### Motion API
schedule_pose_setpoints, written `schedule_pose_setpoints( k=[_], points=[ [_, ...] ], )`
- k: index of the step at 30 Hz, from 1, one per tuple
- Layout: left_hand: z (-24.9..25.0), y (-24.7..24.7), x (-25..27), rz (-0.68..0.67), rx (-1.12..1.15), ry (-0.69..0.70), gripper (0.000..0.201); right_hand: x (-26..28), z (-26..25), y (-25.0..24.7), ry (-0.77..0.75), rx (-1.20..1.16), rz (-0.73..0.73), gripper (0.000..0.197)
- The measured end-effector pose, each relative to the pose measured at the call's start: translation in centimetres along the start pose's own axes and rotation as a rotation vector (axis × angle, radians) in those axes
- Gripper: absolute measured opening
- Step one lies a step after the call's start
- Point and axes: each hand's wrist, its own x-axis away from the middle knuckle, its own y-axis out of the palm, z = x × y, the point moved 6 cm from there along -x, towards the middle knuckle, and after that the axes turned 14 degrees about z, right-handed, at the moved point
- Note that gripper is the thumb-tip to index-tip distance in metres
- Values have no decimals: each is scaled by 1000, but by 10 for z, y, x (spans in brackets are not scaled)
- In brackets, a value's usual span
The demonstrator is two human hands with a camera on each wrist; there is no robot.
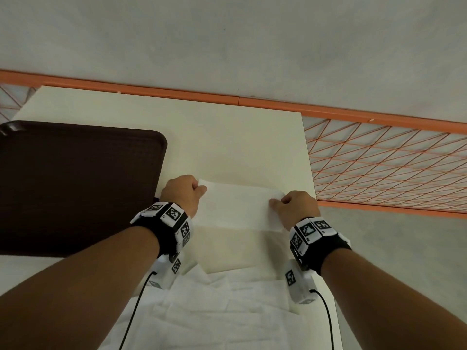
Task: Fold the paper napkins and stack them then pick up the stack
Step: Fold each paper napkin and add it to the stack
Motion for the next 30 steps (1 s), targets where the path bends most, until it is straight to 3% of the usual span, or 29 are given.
schedule_pose_setpoints(
  k=[8,12,15,19,24,27,30],
  points=[
    [4,-20,12,-29,-20,-41,35,14,8,-16,30,95,-17,58],
    [15,-45,54,-161,-19,186,21,66,-1,-43,-157,36,-49,34],
    [11,-63,103,-301,-32,320,18,129,-10,-45,-391,-21,-188,16],
    [-11,-68,164,-463,-121,397,15,207,0,-28,-541,106,-377,18],
    [-35,-65,220,-574,-219,497,39,262,27,-10,-538,194,-399,34],
    [-34,-60,240,-572,-205,556,57,274,36,-7,-529,217,-328,49],
    [-22,-50,253,-550,-230,613,63,273,47,-11,-446,198,-240,49]
  ],
)
